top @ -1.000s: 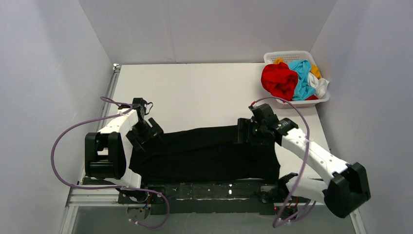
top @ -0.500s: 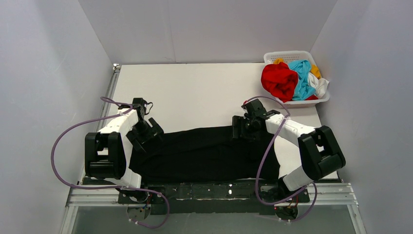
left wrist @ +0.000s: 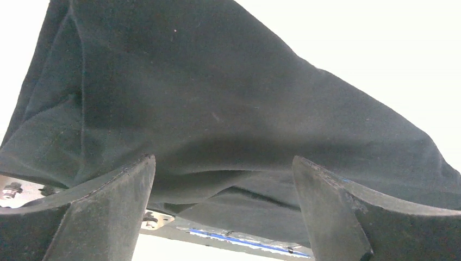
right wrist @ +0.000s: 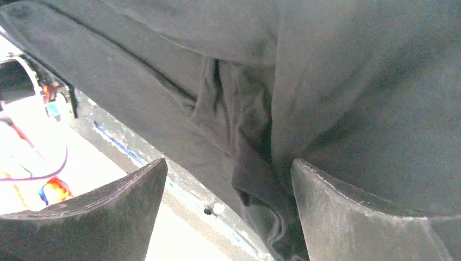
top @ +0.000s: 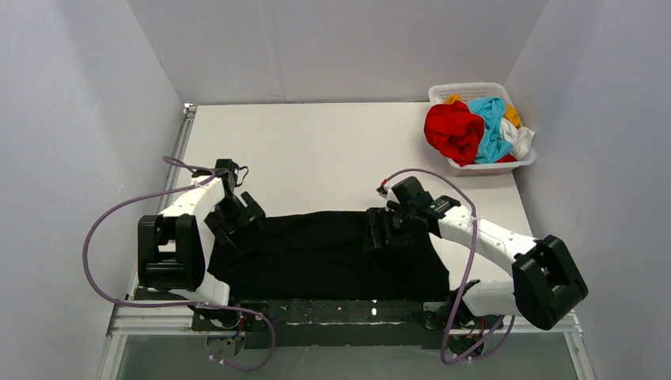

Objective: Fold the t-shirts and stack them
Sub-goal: Fold the other side of the tshirt into a rectangle, then rotate the tshirt 75 degrees

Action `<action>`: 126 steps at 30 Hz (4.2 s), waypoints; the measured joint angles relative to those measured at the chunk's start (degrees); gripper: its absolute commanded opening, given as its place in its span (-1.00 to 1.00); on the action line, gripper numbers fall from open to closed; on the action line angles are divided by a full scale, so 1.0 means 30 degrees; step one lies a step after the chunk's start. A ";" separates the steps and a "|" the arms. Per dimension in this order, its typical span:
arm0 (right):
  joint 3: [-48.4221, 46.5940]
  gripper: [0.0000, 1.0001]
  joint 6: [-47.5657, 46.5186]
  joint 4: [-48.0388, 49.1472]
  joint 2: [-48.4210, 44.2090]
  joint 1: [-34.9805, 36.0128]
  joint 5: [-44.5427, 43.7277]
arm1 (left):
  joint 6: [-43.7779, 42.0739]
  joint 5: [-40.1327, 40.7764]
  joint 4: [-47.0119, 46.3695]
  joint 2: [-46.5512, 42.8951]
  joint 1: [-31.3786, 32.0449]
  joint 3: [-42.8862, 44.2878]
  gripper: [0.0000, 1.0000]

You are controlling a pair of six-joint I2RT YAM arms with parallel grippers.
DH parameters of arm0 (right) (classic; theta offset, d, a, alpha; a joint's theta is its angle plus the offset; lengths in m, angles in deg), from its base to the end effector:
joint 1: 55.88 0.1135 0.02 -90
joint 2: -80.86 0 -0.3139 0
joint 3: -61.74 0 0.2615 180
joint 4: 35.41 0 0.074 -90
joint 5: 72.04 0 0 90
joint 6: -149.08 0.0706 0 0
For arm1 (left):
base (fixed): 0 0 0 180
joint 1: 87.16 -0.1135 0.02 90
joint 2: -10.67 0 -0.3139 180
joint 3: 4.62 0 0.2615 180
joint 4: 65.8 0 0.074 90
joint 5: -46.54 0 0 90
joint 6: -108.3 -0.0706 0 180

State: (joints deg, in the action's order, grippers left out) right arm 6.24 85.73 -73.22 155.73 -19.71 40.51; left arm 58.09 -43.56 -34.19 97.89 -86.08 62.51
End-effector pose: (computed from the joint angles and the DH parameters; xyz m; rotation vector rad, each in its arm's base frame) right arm 0.1941 0.1754 0.2128 -0.3849 2.6973 0.8803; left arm 0.3399 -0.0065 0.2237 -0.8274 2.3578 -0.3050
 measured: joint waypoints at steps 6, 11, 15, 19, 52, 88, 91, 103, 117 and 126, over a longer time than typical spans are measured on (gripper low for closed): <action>0.0182 0.88 0.1166 -0.1705 -0.1836 0.0503 -0.2710 | -0.0080 0.0342 0.0138 0.0000 0.0000 0.0080 0.96; 0.0415 0.89 0.1989 -0.2790 -0.2943 0.0495 -0.4539 | -0.0131 0.0430 0.0299 0.0000 0.0000 0.0138 0.96; 0.0750 0.89 0.2404 -0.2827 -0.2885 0.0656 -0.4546 | -0.0138 0.0481 0.0423 0.0000 0.0000 0.0168 0.96; 0.0918 0.90 0.2805 -0.3031 -0.2805 0.1268 -0.4758 | -0.0211 0.0576 0.0510 0.0000 0.0000 0.0168 0.96; -0.2069 -0.97 0.1100 -0.4597 -0.0044 0.4583 -0.9959 | -0.0277 0.0896 0.0627 0.0000 0.0000 0.0459 0.97; 0.1508 0.69 0.9165 -0.0262 0.0248 -0.2747 -0.6069 | 0.2178 -0.0882 -0.0452 -0.2732 0.2091 -0.1880 0.97; 0.0306 0.64 0.9129 -0.0430 0.2280 -0.4218 -0.4728 | 0.2149 -0.0605 -0.1086 -0.1392 0.2091 -0.1865 0.97; -1.5038 0.59 0.6717 -0.0364 1.4957 -0.6819 -0.3854 | 0.3104 -0.0823 -0.1239 -0.0663 0.2936 -0.1406 0.97; -3.1838 0.59 0.7533 0.0707 2.6119 -0.6266 -0.0867 | 0.7956 -0.1166 -0.2696 -0.1311 1.3289 -0.3257 0.96; -3.3252 0.68 0.8291 0.3759 2.7460 -0.4444 -0.0175 | 0.8714 -0.1246 -0.3315 0.0692 1.6772 -0.1217 0.96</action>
State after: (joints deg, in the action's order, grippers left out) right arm -93.51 110.61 -61.95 238.11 -33.05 39.98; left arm 84.23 -47.29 -44.14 99.97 -35.76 58.86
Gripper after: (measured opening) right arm 0.819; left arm 0.981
